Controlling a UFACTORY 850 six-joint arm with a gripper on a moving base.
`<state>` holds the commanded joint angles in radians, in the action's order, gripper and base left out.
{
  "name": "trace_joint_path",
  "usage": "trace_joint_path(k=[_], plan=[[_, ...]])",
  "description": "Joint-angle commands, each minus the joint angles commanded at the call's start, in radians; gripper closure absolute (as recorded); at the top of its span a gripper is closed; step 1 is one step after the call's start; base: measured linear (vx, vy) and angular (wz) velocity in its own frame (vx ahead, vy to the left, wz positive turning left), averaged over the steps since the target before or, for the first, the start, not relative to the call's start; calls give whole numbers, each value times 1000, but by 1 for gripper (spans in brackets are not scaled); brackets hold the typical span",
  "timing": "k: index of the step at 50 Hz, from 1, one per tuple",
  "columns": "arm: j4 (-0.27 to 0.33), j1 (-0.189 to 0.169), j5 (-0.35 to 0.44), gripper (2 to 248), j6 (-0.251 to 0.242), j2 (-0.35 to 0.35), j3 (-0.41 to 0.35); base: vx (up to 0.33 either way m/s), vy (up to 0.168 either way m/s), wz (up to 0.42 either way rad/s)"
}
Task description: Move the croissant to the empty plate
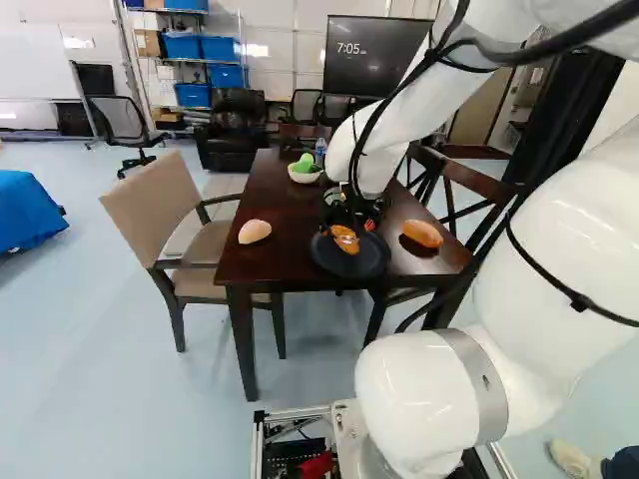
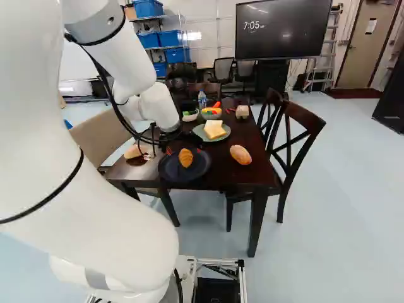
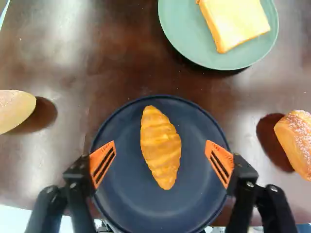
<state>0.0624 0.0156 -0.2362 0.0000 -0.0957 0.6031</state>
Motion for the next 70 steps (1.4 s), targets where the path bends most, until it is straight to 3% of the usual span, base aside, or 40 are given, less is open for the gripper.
trace_joint_path(k=[17, 30, 70], plan=[[0, 0, 0, 3, 0, -2, -1, 0, 0, 0], [0, 0, -14, 3, 0, -46, -10, 0, 0, 0], [0, -29, -198, 3, 0, -129, 31, 0, 0, 0]])
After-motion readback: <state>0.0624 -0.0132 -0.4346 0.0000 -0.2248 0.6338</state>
